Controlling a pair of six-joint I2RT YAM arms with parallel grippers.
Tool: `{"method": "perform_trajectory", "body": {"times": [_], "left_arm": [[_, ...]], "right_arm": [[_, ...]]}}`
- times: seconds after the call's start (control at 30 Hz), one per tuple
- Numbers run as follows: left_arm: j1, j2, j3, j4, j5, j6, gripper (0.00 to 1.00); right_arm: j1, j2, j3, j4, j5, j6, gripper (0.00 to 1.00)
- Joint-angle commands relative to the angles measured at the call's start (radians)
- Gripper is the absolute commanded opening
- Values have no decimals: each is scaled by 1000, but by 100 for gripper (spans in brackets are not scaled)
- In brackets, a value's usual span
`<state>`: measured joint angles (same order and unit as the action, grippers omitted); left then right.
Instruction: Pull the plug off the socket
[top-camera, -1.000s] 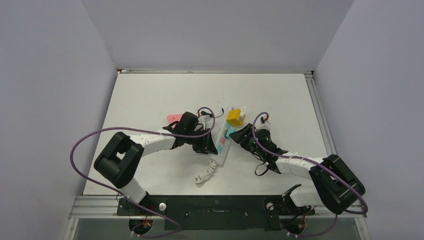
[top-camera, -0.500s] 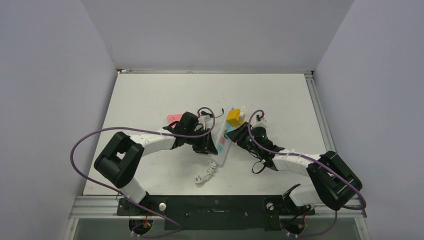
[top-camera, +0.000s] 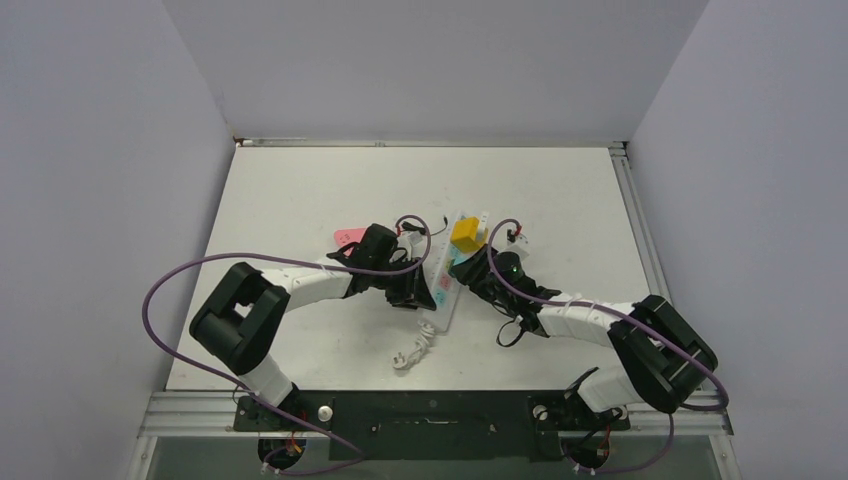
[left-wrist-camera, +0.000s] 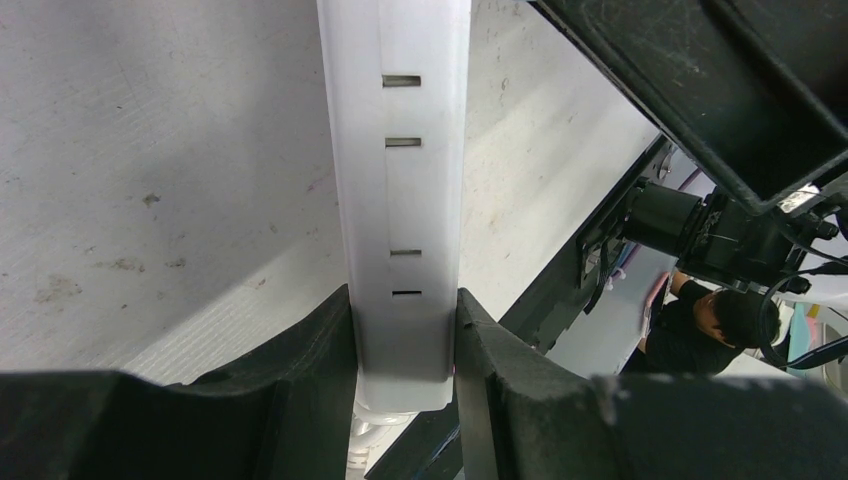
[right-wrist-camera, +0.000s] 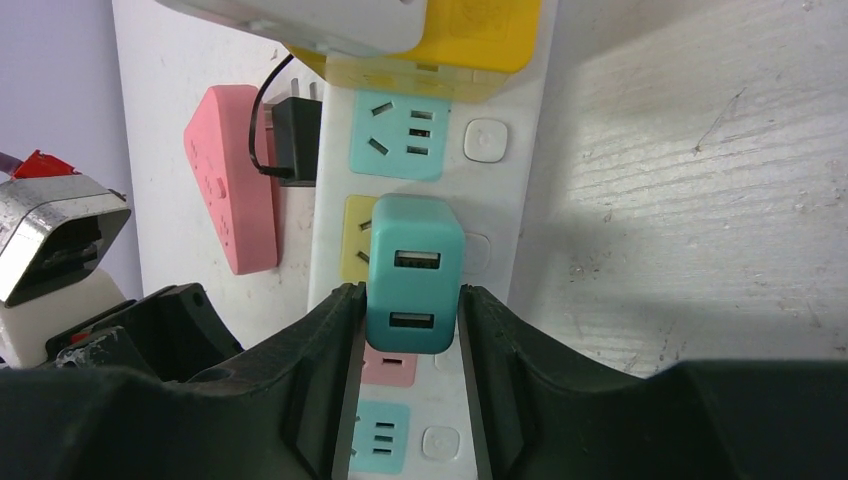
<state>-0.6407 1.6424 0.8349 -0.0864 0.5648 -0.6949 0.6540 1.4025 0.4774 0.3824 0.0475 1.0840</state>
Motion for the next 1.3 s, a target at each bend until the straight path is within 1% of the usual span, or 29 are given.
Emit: {"method": "perform_trajectory", "body": {"times": [0.0,0.27,0.37,0.43,0.57,0.87,1.0,1.1,1.27], "left_arm": [[-5,8,42,19,46,-18,0],[-5,12,40,23,52,-20,0],[-5,14,40,22,52,-20,0],[-5,17,41,21,52,-20,0],[-5,22,43,18,50,-21,0],[-5,25,43,17,50,-20,0],[-5,26,44,17,49,-21,0],[-5,28,42,16,47,-22,0],[-5,31,42,17,48,-23,0]], "right_arm": [[-12,23,21,20,16,10,38],[-36,28,-38,116,-34,24,36],[-36,33,-29,125,-40,14,34],[-36,34,-19,121,-40,8,31],[-33,26,10,82,-32,-1,25],[39,9,113,-100,111,-64,24],[47,12,123,-123,124,-66,22],[30,6,105,-103,96,-62,21],[-12,0,48,2,11,-49,20]]}}
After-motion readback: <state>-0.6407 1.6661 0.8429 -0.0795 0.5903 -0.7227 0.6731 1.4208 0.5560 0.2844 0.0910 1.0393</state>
